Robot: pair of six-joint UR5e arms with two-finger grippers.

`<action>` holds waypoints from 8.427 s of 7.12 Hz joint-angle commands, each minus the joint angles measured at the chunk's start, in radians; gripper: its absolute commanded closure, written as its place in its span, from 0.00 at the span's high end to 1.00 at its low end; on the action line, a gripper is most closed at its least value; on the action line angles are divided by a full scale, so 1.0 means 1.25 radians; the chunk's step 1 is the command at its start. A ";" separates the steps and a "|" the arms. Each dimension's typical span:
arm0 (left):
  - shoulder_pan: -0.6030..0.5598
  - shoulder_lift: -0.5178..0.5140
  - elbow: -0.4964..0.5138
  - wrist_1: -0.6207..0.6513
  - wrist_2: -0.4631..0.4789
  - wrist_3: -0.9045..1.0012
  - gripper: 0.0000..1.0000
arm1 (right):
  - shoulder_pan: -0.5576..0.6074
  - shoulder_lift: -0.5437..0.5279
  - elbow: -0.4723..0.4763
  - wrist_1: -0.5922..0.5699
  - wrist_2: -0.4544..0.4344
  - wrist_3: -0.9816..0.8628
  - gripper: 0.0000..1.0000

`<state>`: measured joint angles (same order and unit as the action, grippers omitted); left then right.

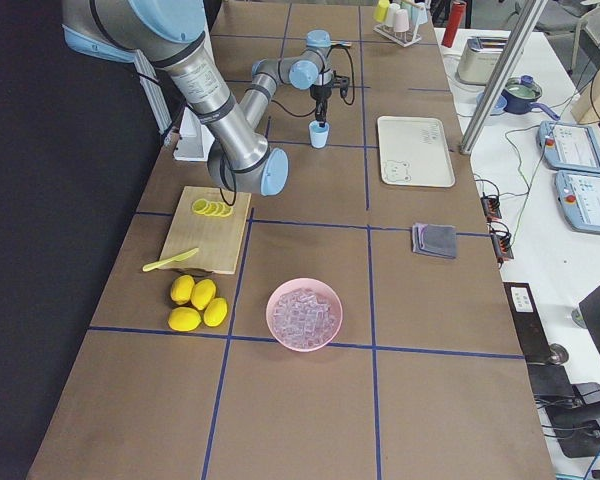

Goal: Mash ice and strawberries in cup
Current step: 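Carry the ice cube with the right gripper over the light-blue cup, then open the right gripper to drop the ice cube into the cup, then move the right gripper back to the pink bowl of ice, then grasp a third ice cube from the pink bowl with the right gripper, then carry the ice cube with the right gripper over the light-blue cup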

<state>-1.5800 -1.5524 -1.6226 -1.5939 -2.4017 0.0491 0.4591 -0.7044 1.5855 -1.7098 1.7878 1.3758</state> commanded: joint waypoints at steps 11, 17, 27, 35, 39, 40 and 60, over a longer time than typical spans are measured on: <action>0.002 -0.001 0.003 -0.005 -0.003 0.000 1.00 | 0.367 -0.488 0.362 0.019 0.273 -0.568 0.99; 0.002 -0.001 0.005 -0.005 -0.005 0.001 1.00 | 0.644 -0.879 0.308 0.255 0.414 -0.996 0.99; 0.004 -0.001 -0.005 -0.005 -0.008 0.001 1.00 | 0.681 -0.929 0.042 0.509 0.409 -1.085 0.85; 0.004 -0.001 -0.005 -0.005 -0.008 0.001 1.00 | 0.681 -0.914 0.035 0.509 0.402 -1.086 0.01; 0.004 -0.001 -0.005 -0.005 -0.008 0.001 1.00 | 0.736 -0.771 0.212 0.185 0.415 -1.081 0.02; 0.004 -0.001 -0.005 -0.005 -0.008 0.001 1.00 | 0.735 -0.704 0.299 0.039 0.414 -1.070 0.03; 0.009 -0.001 -0.006 -0.002 0.000 -0.001 1.00 | -0.020 0.001 -0.002 -0.008 -0.028 -0.040 0.99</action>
<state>-1.5699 -1.5539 -1.6317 -1.5969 -2.4010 0.0478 0.4342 -0.7014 1.5799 -1.7188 1.7537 1.3251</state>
